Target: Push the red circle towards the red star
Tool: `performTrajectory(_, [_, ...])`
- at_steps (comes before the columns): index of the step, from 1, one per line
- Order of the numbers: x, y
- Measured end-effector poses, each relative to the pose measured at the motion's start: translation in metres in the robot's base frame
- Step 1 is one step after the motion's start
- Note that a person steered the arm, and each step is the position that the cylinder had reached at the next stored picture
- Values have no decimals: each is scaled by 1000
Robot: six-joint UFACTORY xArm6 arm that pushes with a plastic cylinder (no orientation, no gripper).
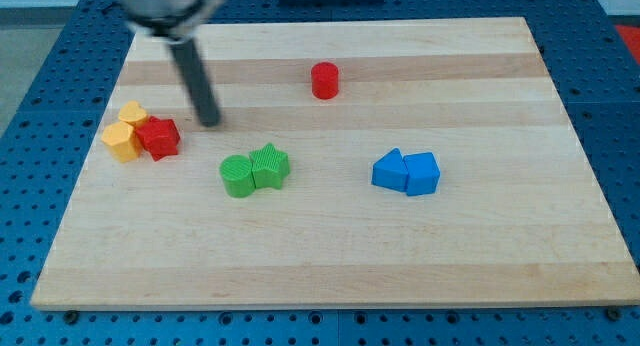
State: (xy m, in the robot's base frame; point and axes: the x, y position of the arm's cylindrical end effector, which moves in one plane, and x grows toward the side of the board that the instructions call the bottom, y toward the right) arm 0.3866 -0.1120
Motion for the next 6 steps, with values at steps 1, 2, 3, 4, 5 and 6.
performTrajectory(1, [0, 121])
performTrajectory(2, [-24, 197])
performTrajectory(3, [-69, 195])
performTrajectory(4, [-68, 176])
performTrajectory(5, [-66, 152])
performTrajectory(6, [-66, 135])
